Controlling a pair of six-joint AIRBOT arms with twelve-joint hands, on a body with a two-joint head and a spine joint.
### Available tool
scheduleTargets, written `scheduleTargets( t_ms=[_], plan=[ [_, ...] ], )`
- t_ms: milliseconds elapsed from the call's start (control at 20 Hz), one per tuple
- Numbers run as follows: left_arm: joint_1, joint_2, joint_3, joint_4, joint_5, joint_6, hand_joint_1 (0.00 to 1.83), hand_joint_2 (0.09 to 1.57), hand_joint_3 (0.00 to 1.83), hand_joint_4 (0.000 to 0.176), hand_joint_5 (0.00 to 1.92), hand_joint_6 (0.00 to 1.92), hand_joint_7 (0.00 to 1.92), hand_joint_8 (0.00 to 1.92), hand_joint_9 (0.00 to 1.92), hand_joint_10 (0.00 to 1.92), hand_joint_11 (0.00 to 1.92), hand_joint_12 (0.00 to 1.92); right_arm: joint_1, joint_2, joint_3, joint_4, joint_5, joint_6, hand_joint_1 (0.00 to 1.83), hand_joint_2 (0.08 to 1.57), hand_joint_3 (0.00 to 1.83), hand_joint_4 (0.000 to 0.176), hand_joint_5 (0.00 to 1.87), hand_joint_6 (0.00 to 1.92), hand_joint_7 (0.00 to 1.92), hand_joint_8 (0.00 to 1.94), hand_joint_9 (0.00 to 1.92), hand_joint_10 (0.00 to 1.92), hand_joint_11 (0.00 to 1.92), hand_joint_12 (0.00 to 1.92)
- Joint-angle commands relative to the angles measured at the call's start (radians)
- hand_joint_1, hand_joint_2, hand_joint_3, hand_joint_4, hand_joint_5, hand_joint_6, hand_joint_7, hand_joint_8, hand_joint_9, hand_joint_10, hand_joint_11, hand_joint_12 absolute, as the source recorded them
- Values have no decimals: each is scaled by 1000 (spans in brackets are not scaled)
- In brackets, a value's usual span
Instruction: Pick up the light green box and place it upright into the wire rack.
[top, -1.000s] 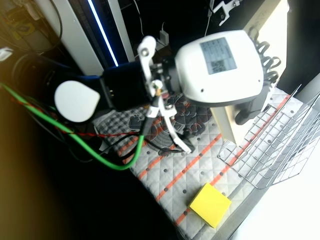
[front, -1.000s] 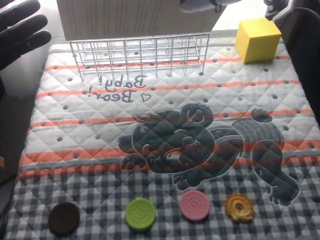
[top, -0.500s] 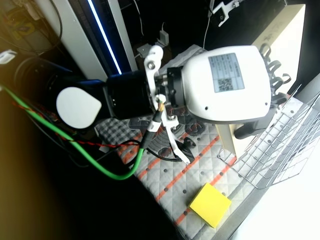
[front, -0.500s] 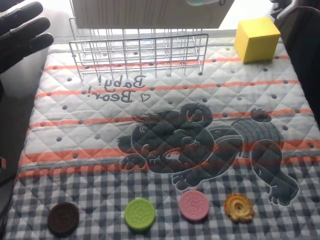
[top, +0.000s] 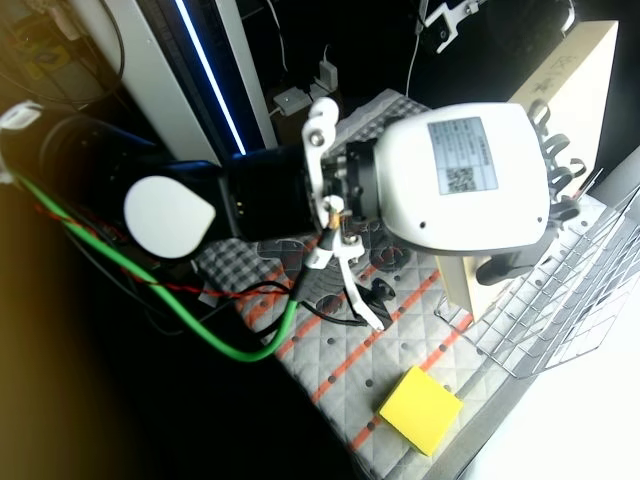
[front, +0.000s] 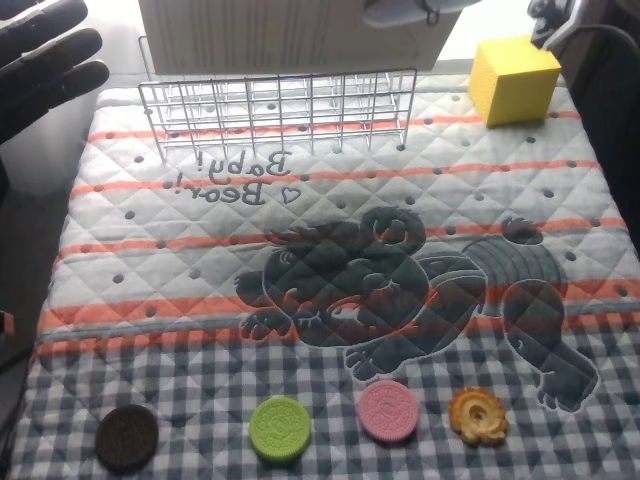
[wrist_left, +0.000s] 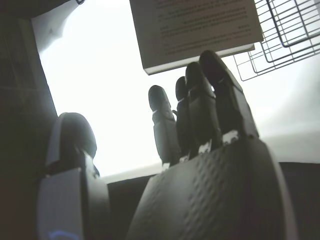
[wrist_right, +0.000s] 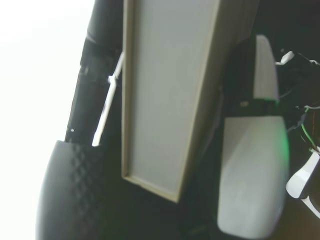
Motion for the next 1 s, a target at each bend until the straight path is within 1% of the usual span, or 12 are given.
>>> scheduleTargets(
  t_ms=[0, 150, 300, 450, 500, 550, 650, 700, 750, 850, 900, 950],
  plan=[
    [-12, -2, 4, -19, -133, -10, 758, 931, 0, 57, 592, 2, 378, 2, 411, 4, 189, 730, 8, 8, 7, 51, 92, 4, 1279, 1042, 1, 0, 997, 905, 1353, 389, 1550, 5, 1469, 422],
    [-13, -1, 4, -22, -146, -10, 767, 934, 0, 46, 596, 2, 392, 6, 438, 13, 206, 730, -3, 6, 7, 52, 90, 4, 1282, 1044, 0, 0, 1005, 867, 1329, 468, 1552, 3, 1505, 352],
    [-13, -1, 2, -22, -151, -10, 767, 914, 0, 48, 606, 0, 400, 2, 457, 7, 224, 801, -9, 4, 8, 54, 88, 4, 1274, 1042, 0, 0, 1027, 859, 1317, 466, 1549, 1, 1517, 350],
    [-13, -1, 3, -22, -150, -10, 765, 916, 0, 23, 620, 5, 404, 2, 477, 13, 246, 822, -13, -7, 17, 59, 85, 4, 1271, 1045, 0, 0, 1016, 899, 1317, 439, 1555, 3, 1526, 350],
    [-13, -1, 3, -22, -151, -10, 759, 915, 0, 29, 618, 3, 404, 2, 467, 7, 238, 821, -14, -13, 22, 61, 85, 4, 1268, 1044, 0, 0, 1024, 900, 1310, 438, 1560, 5, 1525, 349],
    [-13, -1, 3, -22, -151, -10, 756, 913, 0, 25, 623, 5, 405, 2, 465, 6, 237, 822, -15, -17, 26, 63, 85, 4, 1266, 1045, 0, 0, 1025, 916, 1307, 427, 1558, 4, 1521, 349],
    [-13, -1, 3, -22, -152, -10, 756, 918, 1, 37, 611, 0, 408, 3, 464, 5, 230, 819, -20, -23, 32, 71, 85, 4, 1267, 1047, 1, 0, 1007, 926, 1313, 427, 1541, 0, 1499, 342],
    [-13, -1, 3, -22, -153, -10, 741, 928, 5, 41, 607, 0, 402, 0, 456, 1, 217, 814, -22, -24, 34, 73, 85, 4, 1265, 1053, 0, 0, 994, 944, 1294, 465, 1520, 0, 1481, 342],
    [-13, -1, 3, -22, -153, -10, 746, 934, 7, 36, 604, 0, 397, 0, 455, 0, 214, 811, -24, -26, 36, 76, 85, 4, 1258, 1063, 1, 0, 975, 982, 1254, 533, 1493, 0, 1454, 348],
    [-13, -1, 3, -22, -153, -10, 723, 947, 10, 38, 586, 0, 387, 0, 451, 0, 206, 807, -28, -31, 39, 80, 85, 4, 1230, 1097, 1, 0, 942, 1071, 1117, 734, 1409, 0, 1330, 329],
    [-13, -1, 3, -22, -154, -10, 739, 945, 7, 43, 586, 1, 385, 0, 451, 0, 202, 805, -29, -35, 42, 83, 85, 4, 1217, 1113, 1, 16, 942, 1093, 1044, 835, 1335, 0, 1212, 420],
    [-13, -1, 3, -22, -154, -10, 745, 941, 4, 45, 592, 3, 386, 0, 447, 0, 198, 803, -30, -38, 44, 85, 85, 4, 1209, 1129, 0, 20, 937, 1114, 990, 911, 1270, 0, 1091, 557]
  ],
)
